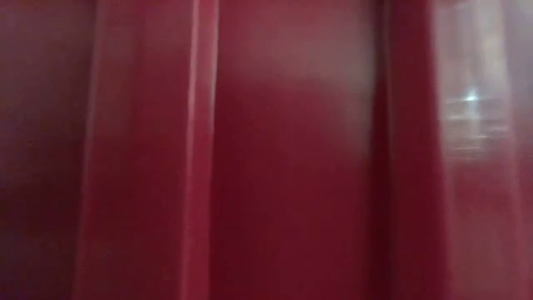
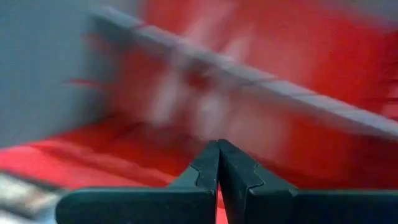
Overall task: Sort blocks
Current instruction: Assemble the bin divider into the red bin
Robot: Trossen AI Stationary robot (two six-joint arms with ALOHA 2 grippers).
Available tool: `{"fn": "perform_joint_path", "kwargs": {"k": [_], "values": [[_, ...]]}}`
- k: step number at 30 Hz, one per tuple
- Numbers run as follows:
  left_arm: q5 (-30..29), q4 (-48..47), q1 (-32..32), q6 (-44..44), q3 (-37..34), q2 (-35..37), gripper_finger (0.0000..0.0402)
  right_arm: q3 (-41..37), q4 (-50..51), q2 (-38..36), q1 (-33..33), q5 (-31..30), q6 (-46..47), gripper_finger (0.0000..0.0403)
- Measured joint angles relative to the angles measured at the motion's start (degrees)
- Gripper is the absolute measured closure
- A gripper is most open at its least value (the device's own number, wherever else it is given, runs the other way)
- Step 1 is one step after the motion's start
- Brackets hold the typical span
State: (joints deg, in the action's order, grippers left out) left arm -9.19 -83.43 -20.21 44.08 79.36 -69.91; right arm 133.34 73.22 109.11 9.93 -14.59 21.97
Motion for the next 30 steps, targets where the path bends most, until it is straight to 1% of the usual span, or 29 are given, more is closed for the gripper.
{"fn": "perform_joint_path", "kwargs": {"k": [2,5,7,9,13,17,21,26,30], "values": [[-3.45,-1.65,0.37,-2.76,0.09,-3.06,0.0401,0.00,0.20,-0.24,0.05,-0.10,-0.29,0.0403],[-7.51,0.48,-0.01,-6.90,0.22,-6.70,0.0401,0.00,0.30,-0.49,0.09,-0.17,-1.15,0.0403],[-10.82,0.51,-0.11,-7.65,-0.02,-8.70,0.0401,0.00,0.32,-0.58,0.24,-0.17,-1.65,0.0403],[-13.00,0.60,-0.07,-6.86,-0.88,-9.16,0.0401,0.00,0.30,-0.70,0.40,-0.17,-2.28,0.0403],[-15.37,3.80,-0.23,-2.10,-4.07,-8.98,0.0401,0.00,0.36,-0.84,0.81,-0.69,-3.01,0.0403],[-15.46,7.01,-0.39,1.77,-7.11,-8.17,0.0401,0.00,1.12,-0.84,1.52,-1.49,-3.24,0.0403],[-17.65,10.99,-1.05,4.88,-9.59,-8.33,0.0401,0.00,1.13,-0.84,2.00,-1.85,-3.51,0.0403],[-19.39,14.74,-1.19,5.30,-11.05,-8.97,0.0401,0.00,1.04,-0.87,2.16,-2.83,-3.49,0.0403],[-20.35,18.56,-0.77,5.28,-13.18,-9.33,0.0401,0.00,-1.02,-0.87,2.12,-3.27,-3.58,0.0403]]}}
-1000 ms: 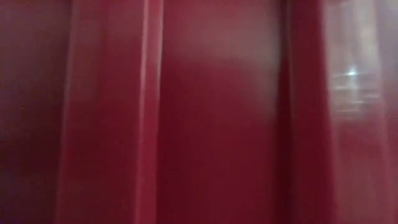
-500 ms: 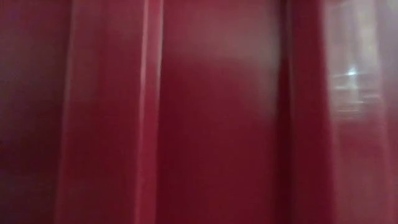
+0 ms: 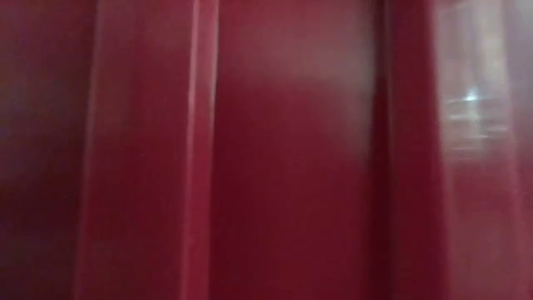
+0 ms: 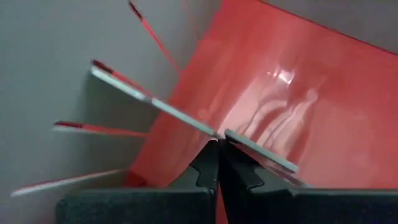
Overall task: Sort blocks
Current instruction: Assemble the bin divider into the red bin
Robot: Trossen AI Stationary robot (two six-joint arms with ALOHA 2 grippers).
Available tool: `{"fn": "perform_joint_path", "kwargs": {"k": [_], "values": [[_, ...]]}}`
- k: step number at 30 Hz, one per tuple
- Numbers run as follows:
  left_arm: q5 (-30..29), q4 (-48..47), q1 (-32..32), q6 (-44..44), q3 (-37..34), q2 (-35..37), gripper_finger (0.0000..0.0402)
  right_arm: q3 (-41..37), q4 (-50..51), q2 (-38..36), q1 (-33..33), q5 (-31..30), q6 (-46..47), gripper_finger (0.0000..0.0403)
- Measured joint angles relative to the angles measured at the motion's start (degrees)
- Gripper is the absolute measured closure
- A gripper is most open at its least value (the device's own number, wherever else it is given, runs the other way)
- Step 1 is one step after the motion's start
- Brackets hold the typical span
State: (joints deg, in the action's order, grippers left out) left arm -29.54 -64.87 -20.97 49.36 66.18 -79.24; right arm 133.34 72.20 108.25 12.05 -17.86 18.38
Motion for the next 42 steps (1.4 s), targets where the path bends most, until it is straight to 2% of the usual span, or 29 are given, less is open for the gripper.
{"fn": "perform_joint_path", "kwargs": {"k": [7,11,14,16,20,23,26,29,32,36,42], "values": [[-1.44,4.62,0.35,-0.09,-2.54,-0.09,0.0401,0.04,-3.48,0.00,0.02,-0.01,-0.47,0.0403],[2.69,3.39,0.35,0.07,-1.29,0.97,0.0401,0.04,-3.42,0.00,0.02,-0.03,-0.47,0.0403],[6.91,-1.23,0.12,0.09,2.81,2.93,0.0401,0.04,-3.36,-0.03,0.01,-0.04,-0.47,0.0403],[7.62,-4.87,0.11,-0.20,6.92,4.45,0.0401,0.04,-2.41,-0.30,-0.03,-0.25,-0.47,0.0403],[5.04,-10.02,0.46,-3.88,15.70,8.08,0.0401,0.07,0.74,-1.13,-1.11,-1.48,0.32,0.0403],[2.70,-11.17,0.65,-5.97,20.80,11.09,0.0401,0.07,2.66,-2.74,-2.12,-1.15,4.64,0.0403],[-0.69,-13.84,-1.06,-1.38,21.43,14.42,0.0401,0.20,7.05,-4.89,-2.36,0.21,10.00,0.0403],[-3.25,-19.35,-5.07,9.23,18.67,16.80,0.0401,-0.12,18.00,-5.05,-2.22,5.59,18.01,0.0403],[-1.24,-21.12,-9.53,19.15,14.22,18.57,0.0401,-5.36,16.66,-5.19,-0.64,15.50,23.74,0.0403],[6.49,-21.32,-14.18,25.96,10.01,20.28,0.0401,-12.24,18.31,-5.87,3.92,29.25,32.02,0.0403],[19.69,-25.23,-21.39,34.30,7.01,23.37,0.0401,-22.89,15.09,-5.98,14.18,48.17,38.84,0.0403]]}}
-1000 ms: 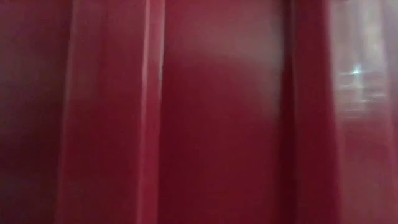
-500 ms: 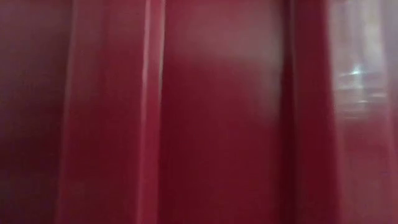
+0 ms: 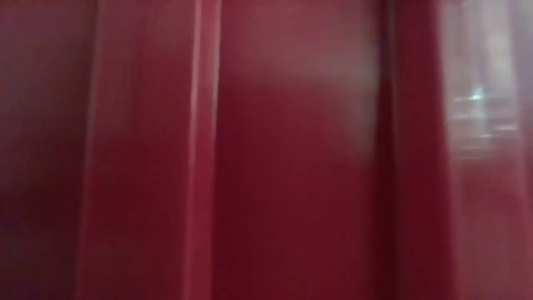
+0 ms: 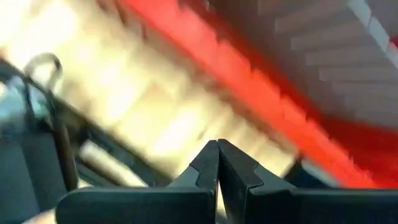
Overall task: Sort blocks
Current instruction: Assemble the bin divider into the red bin
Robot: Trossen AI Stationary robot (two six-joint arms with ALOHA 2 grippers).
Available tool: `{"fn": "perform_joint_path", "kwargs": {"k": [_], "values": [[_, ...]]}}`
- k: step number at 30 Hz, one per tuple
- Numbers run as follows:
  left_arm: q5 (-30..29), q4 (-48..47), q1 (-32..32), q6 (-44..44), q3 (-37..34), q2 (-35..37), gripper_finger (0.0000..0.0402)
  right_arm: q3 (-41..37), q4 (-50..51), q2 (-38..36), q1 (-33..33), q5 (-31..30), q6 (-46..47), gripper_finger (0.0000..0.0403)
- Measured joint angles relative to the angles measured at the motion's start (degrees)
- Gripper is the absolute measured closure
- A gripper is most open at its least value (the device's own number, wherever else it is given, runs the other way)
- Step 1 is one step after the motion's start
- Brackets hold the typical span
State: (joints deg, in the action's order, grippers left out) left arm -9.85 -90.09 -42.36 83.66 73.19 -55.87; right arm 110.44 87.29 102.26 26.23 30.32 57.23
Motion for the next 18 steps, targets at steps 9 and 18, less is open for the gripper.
{"fn": "perform_joint_path", "kwargs": {"k": [9,18], "values": [[4.62,3.23,-4.68,10.73,-18.66,2.56,0.0401,-16.36,-18.56,0.09,6.08,-4.92,12.48,0.0403],[-2.76,8.71,-1.67,13.00,-23.89,3.19,0.0401,-17.17,-21.83,-0.01,-1.59,-13.89,7.28,0.0403]]}}
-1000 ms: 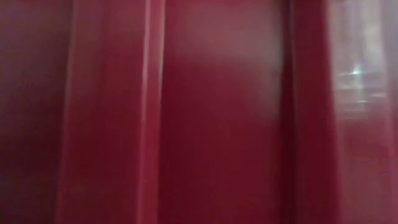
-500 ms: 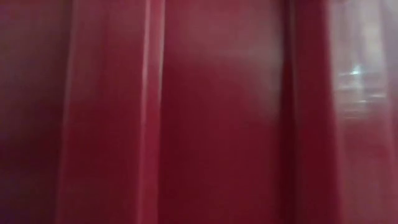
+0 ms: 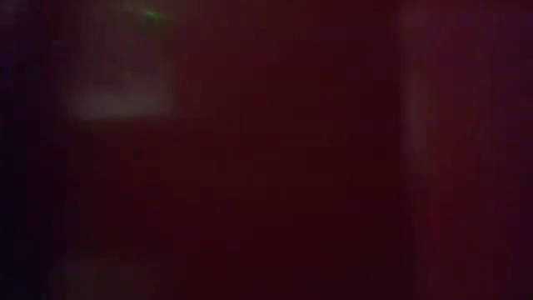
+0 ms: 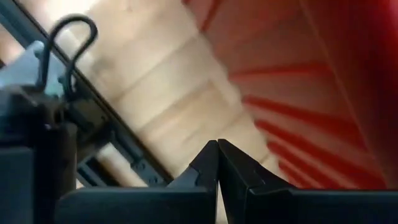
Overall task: Sort blocks
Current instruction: Assemble the bin divider into the red bin
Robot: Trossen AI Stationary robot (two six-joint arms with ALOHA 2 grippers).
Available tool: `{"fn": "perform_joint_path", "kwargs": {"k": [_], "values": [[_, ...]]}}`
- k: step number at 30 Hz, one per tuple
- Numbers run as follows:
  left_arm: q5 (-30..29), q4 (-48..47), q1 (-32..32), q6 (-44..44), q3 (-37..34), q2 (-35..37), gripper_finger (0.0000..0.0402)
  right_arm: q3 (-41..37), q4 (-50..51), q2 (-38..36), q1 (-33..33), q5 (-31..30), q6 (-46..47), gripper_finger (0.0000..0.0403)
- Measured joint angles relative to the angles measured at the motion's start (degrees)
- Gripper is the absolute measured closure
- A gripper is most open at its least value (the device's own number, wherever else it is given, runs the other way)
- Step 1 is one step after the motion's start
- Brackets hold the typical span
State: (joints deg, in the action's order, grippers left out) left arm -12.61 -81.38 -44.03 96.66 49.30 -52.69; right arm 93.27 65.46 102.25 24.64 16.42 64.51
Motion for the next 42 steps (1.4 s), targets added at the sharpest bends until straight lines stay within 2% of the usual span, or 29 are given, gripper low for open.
{"fn": "perform_joint_path", "kwargs": {"k": [5,11,23,28,33,38,42], "values": [[-6.00,0.58,2.55,1.08,-0.03,1.10,0.0401,0.02,5.72,-0.84,-3.56,-3.75,-5.73,0.0403],[-8.85,1.43,4.20,2.27,-0.05,2.00,0.0401,0.04,12.27,-2.92,-8.08,-15.56,-7.99,0.0403],[-13.91,0.28,8.00,1.47,-0.07,2.82,0.0401,-0.04,14.71,-4.21,-18.76,-31.30,-18.99,0.0403],[-13.39,-1.94,8.02,0.22,-0.07,3.96,0.0401,0.03,16.61,-6.96,-20.70,-29.17,-21.16,0.0403],[-16.00,-7.01,8.23,-0.85,-0.05,6.61,0.0401,0.30,11.22,-10.41,-20.17,-24.26,-17.92,0.0403],[-18.89,-8.38,9.49,-1.18,-0.49,10.37,0.0401,0.22,13.63,-10.38,-16.31,-25.56,-13.00,0.0403],[-19.88,-8.46,11.09,-1.22,-0.68,12.17,0.0401,0.17,17.16,-10.34,-12.61,-28.24,-5.62,0.0403]]}}
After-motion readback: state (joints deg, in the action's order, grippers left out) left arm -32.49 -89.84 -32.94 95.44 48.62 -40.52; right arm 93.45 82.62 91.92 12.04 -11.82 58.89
